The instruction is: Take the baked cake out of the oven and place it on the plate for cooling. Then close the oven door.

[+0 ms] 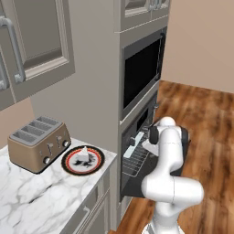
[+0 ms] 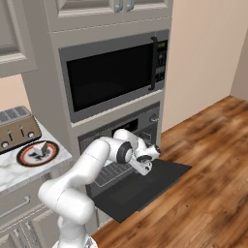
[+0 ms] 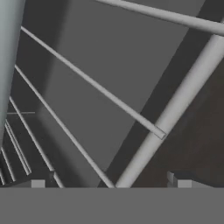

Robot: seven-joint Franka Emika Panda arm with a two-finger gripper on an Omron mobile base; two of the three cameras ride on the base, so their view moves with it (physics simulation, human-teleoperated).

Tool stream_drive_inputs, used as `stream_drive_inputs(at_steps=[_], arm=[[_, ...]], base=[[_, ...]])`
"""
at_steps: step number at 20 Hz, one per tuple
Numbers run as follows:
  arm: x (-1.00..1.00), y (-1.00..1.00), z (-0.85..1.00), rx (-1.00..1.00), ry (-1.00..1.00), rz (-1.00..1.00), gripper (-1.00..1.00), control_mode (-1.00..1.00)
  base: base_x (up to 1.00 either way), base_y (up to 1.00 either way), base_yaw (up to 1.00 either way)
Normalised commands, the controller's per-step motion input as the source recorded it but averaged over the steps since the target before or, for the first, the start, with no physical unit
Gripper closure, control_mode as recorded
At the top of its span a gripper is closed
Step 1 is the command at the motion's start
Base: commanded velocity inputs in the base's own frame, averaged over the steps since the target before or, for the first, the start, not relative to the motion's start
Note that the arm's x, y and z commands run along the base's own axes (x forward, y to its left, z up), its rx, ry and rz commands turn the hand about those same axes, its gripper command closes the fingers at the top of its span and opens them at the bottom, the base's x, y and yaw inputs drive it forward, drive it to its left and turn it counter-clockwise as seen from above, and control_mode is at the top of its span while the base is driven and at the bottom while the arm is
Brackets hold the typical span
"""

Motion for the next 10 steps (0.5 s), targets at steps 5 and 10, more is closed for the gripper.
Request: stream_drive_inputs(at_steps=[5, 10], arm=[[0.12, 0.13, -0.10, 0.06, -0.01, 0.00, -1.00, -1.00], [0.03, 0.20, 0.00, 0.07, -0.03, 0.00, -1.00, -1.00]], base=[[0.00, 0.00, 0.00], [0.00, 0.00, 0.00]])
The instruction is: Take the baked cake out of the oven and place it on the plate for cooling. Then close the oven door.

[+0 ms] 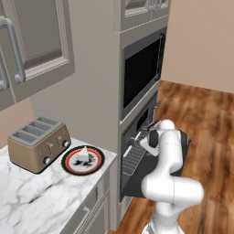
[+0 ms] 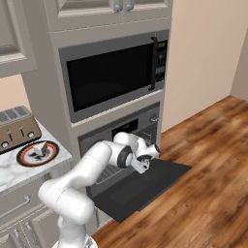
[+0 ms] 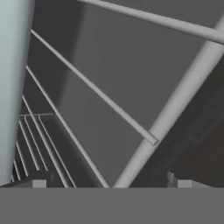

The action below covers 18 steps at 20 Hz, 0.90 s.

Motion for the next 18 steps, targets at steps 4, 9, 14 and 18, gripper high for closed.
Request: stream_drive_inputs(at_steps=[4, 9, 14, 18], arm=[[0.04, 0.40, 0.00, 0.05, -0.08, 0.00, -1.00, -1.00], [-0.09, 0.06, 0.23, 0.01, -0.05, -0.08, -1.00, -1.00], [-0.49, -0.30, 0.79, 0.00, -0.09, -0.09, -1.00, -1.00], [-0.91, -0.68, 0.69, 0.00, -0.13, -0.03, -1.00, -1.00]], base=[[0.00, 0.00, 0.00], [0.00, 0.00, 0.00], [0.00, 0.00, 0.00], [0.00, 0.00, 0.00]])
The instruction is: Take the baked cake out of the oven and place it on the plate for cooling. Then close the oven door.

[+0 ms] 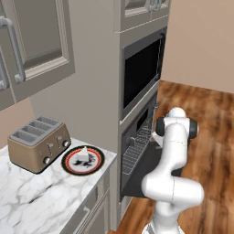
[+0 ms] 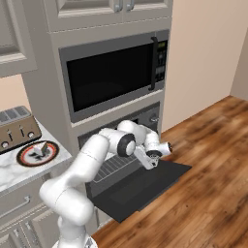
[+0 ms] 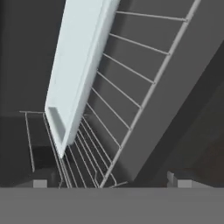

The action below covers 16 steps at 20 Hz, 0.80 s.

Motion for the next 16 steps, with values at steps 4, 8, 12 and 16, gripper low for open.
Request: stream_drive_inputs(at_steps=[4, 8, 12, 16], arm=[[-1.00, -0.72, 0.60, 0.00, -0.15, -0.01, -1.00, -1.00], [-0.99, -0.54, 0.77, 0.00, -0.20, 0.00, -1.00, -1.00], [-0.79, -0.43, 0.98, -0.01, -0.18, -0.01, -1.00, -1.00], [-0.83, -0.57, 0.90, -0.02, -0.04, -0.03, -1.00, -1.00]], base=[[0.00, 0.00, 0.00], [0.00, 0.00, 0.00], [0.00, 0.00, 0.00], [0.00, 0.00, 0.00]])
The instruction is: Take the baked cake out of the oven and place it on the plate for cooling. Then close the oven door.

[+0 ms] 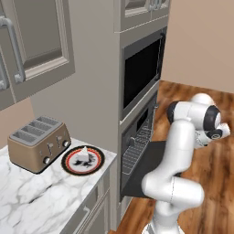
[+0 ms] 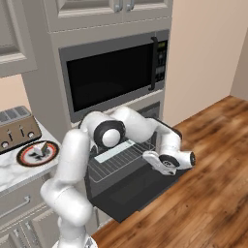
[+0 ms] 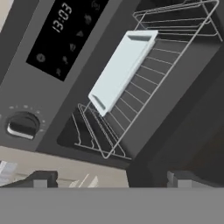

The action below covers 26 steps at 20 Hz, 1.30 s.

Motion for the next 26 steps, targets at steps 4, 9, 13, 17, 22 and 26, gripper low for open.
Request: stream_drive_inputs(at_steps=[4, 9, 13, 17, 22, 26], arm=[[-0.92, -0.81, 0.27, 0.00, 0.00, -0.06, -1.00, -1.00], [-0.76, -0.74, -0.12, 0.01, 0.00, -0.07, -1.00, -1.00], [-0.12, -0.36, -0.88, 0.01, 0.00, -0.07, -1.00, -1.00], [0.00, -0.21, -1.00, 0.04, 0.00, -0.03, -1.00, -1.00], [0.00, -0.31, -0.93, 0.12, 0.00, -0.01, -1.00, -1.00], [0.00, -0.37, -0.77, 0.31, 0.00, 0.00, -1.00, -1.00]], base=[[0.00, 0.00, 0.00], [0.00, 0.00, 0.00], [0.00, 0.00, 0.00], [0.00, 0.00, 0.00], [0.00, 0.00, 0.00], [0.00, 0.00, 0.00]])
